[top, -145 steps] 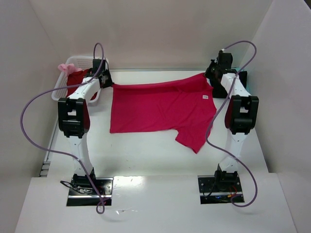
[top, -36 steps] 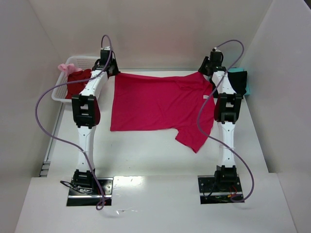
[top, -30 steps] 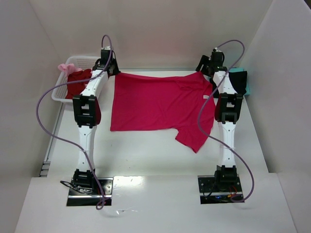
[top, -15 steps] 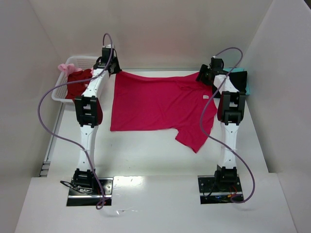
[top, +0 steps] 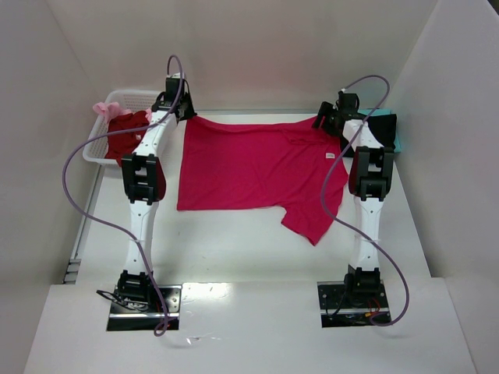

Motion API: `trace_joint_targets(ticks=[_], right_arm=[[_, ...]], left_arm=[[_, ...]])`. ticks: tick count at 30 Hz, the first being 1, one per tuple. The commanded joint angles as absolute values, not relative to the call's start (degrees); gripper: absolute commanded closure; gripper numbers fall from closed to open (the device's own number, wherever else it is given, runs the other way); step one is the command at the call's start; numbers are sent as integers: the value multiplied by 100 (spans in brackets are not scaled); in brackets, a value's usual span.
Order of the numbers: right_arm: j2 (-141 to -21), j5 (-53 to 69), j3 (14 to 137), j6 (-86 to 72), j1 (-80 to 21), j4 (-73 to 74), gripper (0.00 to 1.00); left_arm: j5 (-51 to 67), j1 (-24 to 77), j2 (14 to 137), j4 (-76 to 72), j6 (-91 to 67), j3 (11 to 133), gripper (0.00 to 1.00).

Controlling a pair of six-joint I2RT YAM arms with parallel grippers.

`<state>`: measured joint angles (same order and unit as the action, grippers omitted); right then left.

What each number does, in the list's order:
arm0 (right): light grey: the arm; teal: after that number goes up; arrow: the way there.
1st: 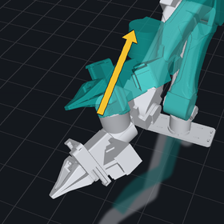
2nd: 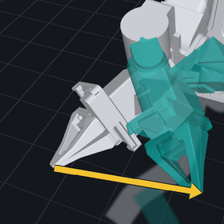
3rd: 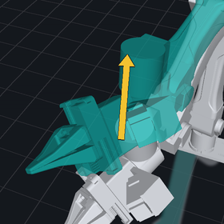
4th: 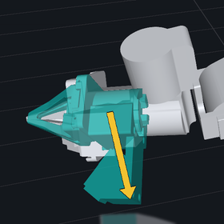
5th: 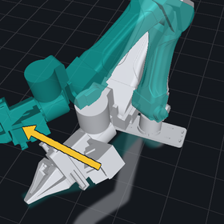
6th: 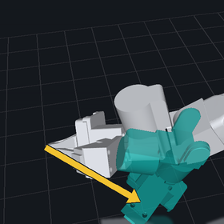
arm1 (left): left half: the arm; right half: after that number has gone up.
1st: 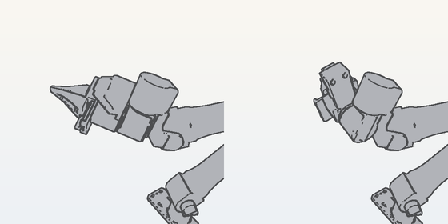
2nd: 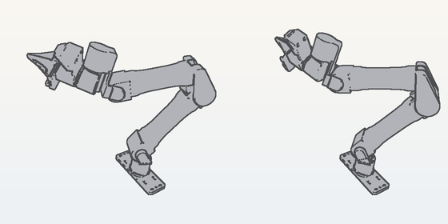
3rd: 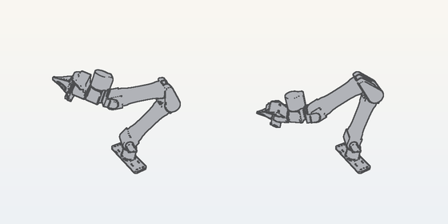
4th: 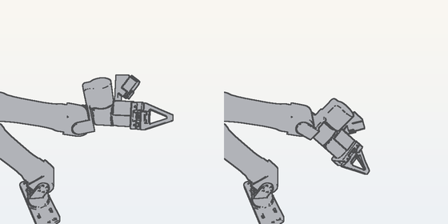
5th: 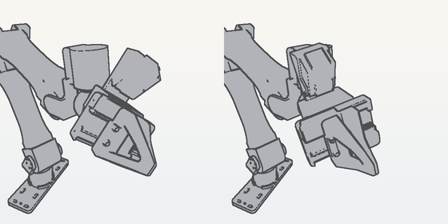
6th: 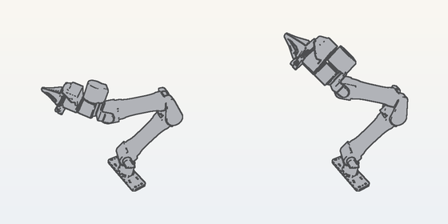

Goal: Fold and stack the t-shirts

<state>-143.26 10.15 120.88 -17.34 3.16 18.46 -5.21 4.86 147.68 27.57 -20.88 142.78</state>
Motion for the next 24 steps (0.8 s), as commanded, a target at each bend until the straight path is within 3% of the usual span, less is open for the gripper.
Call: trace_joint_targets(ticks=[1,24], right_arm=[[-14001,994,12419,-1687,343,1644,21],[-13526,1002,12234,-1556,229,1424,22]], left_arm=[[-457,545,14871,2716,-1960,14537,100],[-457,545,14757,2821,-1854,14484,100]])
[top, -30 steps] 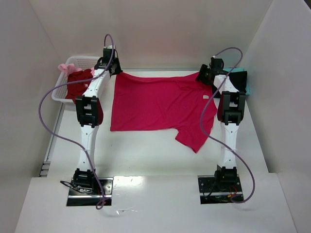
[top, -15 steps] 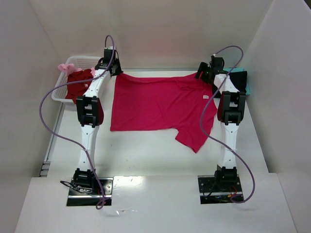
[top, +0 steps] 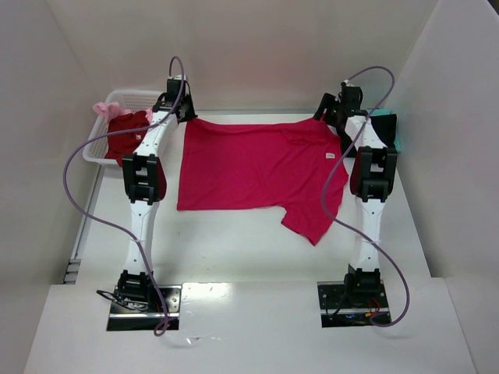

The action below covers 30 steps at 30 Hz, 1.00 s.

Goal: Fold and stack the t-shirts

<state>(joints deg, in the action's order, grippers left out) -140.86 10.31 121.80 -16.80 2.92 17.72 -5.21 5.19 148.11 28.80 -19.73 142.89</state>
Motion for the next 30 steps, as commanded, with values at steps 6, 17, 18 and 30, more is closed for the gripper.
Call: trace_joint_targets(ticks=[6,17,18,30], right_arm=[[-13702,940,12234,-1556,176,1424,27],[-13816,694,12059,-1556,176,1529,29],[-13764,633,12059,-1556,176,1529,29],[-13939,686,11944,-1556,176,1529,32]], left_arm=[[-509,545,14651,2821,-1802,14370,100],[-510,545,14546,2769,-1749,14142,100],[-510,545,14546,2769,-1749,14142,100],[-510,545,14440,2716,-1696,14027,100]])
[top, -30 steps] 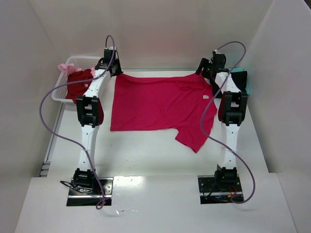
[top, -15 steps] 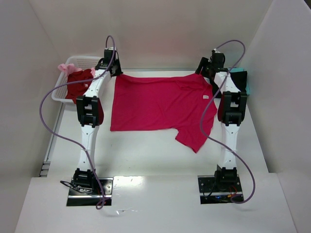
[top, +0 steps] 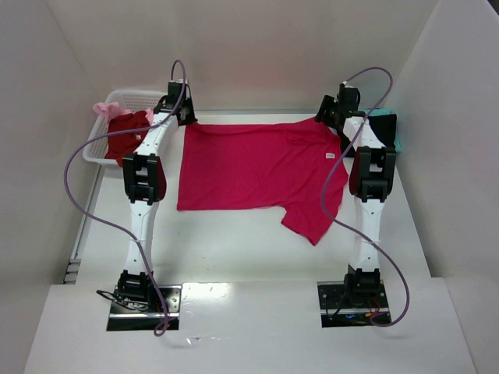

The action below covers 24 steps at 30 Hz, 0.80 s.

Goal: Fold and stack the t-shirts

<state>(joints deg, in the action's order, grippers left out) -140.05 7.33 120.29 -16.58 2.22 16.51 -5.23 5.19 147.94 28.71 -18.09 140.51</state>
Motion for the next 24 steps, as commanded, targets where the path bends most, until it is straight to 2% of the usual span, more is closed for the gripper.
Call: trace_joint_targets(ticks=[1,12,15,20,23,24], right_arm=[[-13939,686,11944,-1556,176,1529,32],[-14045,738,11839,-1556,176,1582,32],[-14045,738,11777,-1556,176,1582,37],[-14045,790,11777,-1556,123,1582,37],[-14097,791,11777,-1556,123,1582,43],[-14098,843,11838,-1556,123,1582,48]], left_arm=[[-510,545,14440,2716,-1696,13975,100],[-510,545,14440,2663,-1696,13975,100],[-510,545,14440,2663,-1696,13975,100],[-510,545,14440,2663,-1696,13922,100],[-510,545,14440,2663,-1696,13922,100],[-510,545,14388,2611,-1696,13922,100]])
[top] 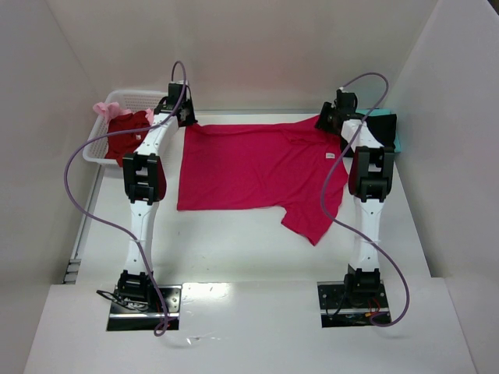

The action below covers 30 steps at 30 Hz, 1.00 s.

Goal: Fold and stack the t-shirts

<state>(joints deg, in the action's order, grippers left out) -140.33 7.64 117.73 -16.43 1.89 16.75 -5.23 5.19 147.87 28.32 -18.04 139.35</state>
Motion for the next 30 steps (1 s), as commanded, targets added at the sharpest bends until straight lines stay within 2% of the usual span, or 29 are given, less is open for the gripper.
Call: trace_joint_targets(ticks=[1,3,6,7,10,11,23,30], right_arm=[[-14098,844,11839,-1556,123,1582,51],[-14211,844,11996,-1556,123,1582,54],[-14282,896,12059,-1556,71,1644,66],[-14282,896,12059,-1556,70,1644,76],[-14282,844,12111,-1608,70,1705,96],[-14195,774,12111,-1608,70,1705,100],[-12790,606,12568,-1723,123,2056,100],[-11955,501,11639,-1775,175,2004,100]], left_arm=[[-510,545,14388,2610,-1696,13870,100],[-510,545,14388,2610,-1696,13869,100],[-510,545,14388,2610,-1696,13869,100],[-510,545,14388,2610,-1696,13869,100],[-562,545,14326,2610,-1644,13808,100],[-562,545,14274,2610,-1644,13747,100],[-510,545,13519,2558,-1644,13325,100],[-510,545,12956,2505,-1696,12745,100]])
